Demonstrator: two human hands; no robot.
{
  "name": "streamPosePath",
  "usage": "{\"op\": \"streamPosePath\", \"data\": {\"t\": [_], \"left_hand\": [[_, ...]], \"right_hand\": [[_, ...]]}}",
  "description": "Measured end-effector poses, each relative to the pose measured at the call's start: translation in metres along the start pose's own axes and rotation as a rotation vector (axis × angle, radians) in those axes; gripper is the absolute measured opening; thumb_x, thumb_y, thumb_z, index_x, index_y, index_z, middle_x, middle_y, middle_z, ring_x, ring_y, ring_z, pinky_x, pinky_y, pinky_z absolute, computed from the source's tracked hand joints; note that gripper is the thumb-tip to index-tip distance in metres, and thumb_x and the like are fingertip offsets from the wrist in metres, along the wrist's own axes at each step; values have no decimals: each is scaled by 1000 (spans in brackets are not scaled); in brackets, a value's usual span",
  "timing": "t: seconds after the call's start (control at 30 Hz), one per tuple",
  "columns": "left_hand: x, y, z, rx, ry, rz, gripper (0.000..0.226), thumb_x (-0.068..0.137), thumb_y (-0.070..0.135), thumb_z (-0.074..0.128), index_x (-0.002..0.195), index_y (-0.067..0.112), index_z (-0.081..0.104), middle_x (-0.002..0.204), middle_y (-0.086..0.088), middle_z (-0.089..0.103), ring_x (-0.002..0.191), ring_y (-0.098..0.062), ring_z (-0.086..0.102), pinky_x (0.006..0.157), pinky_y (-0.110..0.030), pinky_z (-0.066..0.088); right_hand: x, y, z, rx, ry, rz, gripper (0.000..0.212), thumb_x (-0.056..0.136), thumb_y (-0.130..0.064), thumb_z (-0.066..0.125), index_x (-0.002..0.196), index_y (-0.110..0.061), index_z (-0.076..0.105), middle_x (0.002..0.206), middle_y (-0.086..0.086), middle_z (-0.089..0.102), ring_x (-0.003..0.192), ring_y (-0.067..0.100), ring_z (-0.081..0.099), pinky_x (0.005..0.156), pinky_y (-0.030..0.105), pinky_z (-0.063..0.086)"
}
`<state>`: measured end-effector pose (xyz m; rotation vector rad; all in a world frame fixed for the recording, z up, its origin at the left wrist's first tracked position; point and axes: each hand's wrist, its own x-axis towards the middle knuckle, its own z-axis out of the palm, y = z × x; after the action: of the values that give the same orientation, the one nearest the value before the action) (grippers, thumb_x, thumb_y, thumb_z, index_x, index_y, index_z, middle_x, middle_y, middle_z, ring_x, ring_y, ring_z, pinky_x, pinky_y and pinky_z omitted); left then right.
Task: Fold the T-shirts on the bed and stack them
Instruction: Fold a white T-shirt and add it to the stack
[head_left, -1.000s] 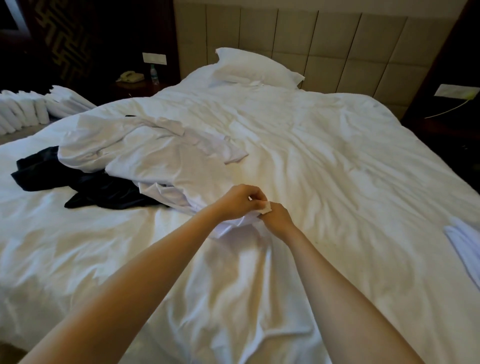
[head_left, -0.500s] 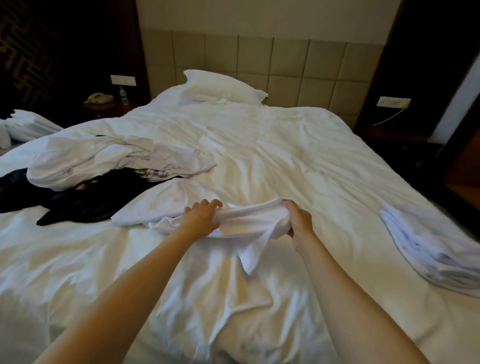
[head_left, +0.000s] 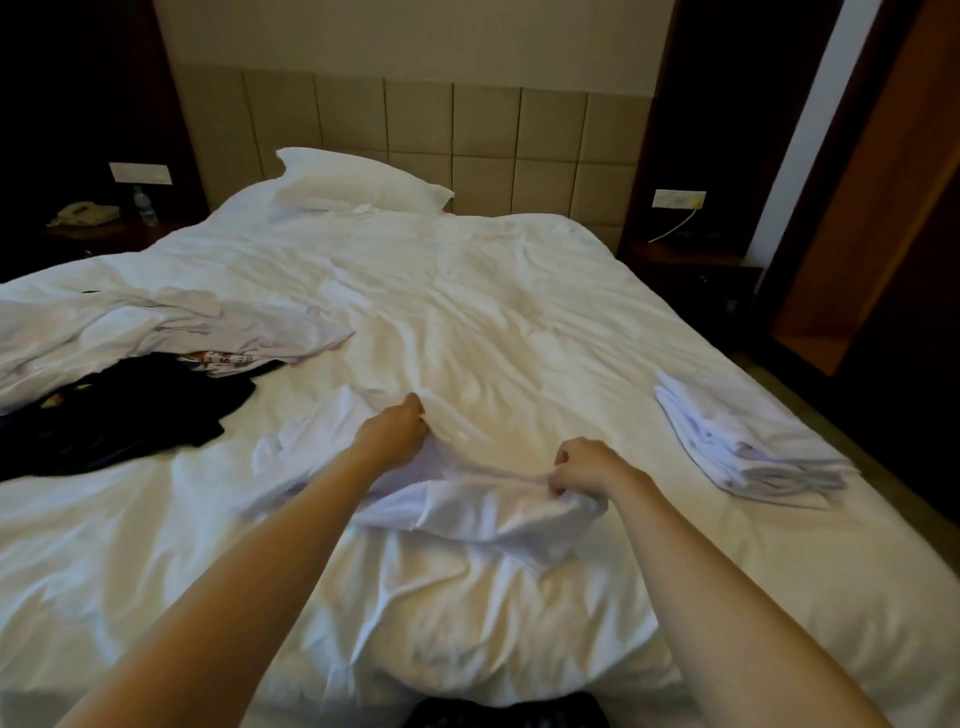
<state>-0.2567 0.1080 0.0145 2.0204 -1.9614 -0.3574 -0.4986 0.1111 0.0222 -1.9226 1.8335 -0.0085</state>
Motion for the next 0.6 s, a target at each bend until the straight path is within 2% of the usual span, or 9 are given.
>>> {"op": "streamPosePath", "data": {"t": [0.07,0.1,0.2,0.27,0.33,0.4,0.43,0.53,0.6], "left_hand": [[-5,17,0,-106,-35,56,27,99,12,36,120,-2,42,117,-25,56,105,-37,54,84,-39,41],[-9,25,1,-148,-52,85,26,98,11,36,119,-2,44,118,-24,56,106,-35,54,85,-37,40],[-18,50,9,-270,-116,156,22,97,12,39,113,3,52,112,-17,58,100,-27,52,81,-31,38],[-22,65,16,-342,-145,198,19,96,13,41,107,6,55,102,-11,57,92,-23,51,75,-28,38],[-24,77,22,-402,-158,232,15,96,13,44,103,9,57,95,-8,57,87,-21,51,67,-24,40],[-25,84,25,-429,-173,247,14,95,14,47,104,10,58,93,-7,58,85,-20,53,66,-19,41],[-25,85,26,-448,-182,238,14,94,15,50,105,11,58,94,-6,59,86,-20,54,67,-19,42],[-24,80,27,-522,-180,184,20,93,19,56,112,11,56,102,-5,59,91,-18,54,74,-24,44],[-25,69,28,-439,-168,166,24,92,14,56,116,8,53,108,-8,58,93,-19,53,80,-26,41]], "right_hand": [[-5,1,4,27,-188,29,40,82,-13,62,120,-5,56,112,14,57,101,29,59,74,35,48],[-6,2,6,74,-228,24,46,82,-11,62,127,-7,50,115,14,54,106,30,57,77,36,48],[-7,3,11,360,-150,-70,70,79,-10,69,139,-19,34,132,9,44,119,27,47,87,33,43],[-12,-3,10,524,-148,-166,70,80,-15,71,139,-24,34,129,2,45,118,21,47,80,27,40],[-16,-9,12,572,-136,-245,49,82,-18,70,125,-23,46,110,-4,54,102,15,52,68,21,40],[-16,-10,16,616,-44,-271,26,82,-14,68,103,-17,55,88,-5,56,88,16,54,63,20,41],[-16,-8,17,626,-5,-267,19,80,-12,68,95,-15,55,84,-3,55,86,18,54,62,21,41],[-15,2,20,581,104,-219,19,77,-6,66,81,-20,54,78,-3,53,82,20,53,58,22,41],[-16,7,21,579,182,-166,20,79,-7,62,74,-22,50,75,-4,52,80,21,53,59,25,43]]}}
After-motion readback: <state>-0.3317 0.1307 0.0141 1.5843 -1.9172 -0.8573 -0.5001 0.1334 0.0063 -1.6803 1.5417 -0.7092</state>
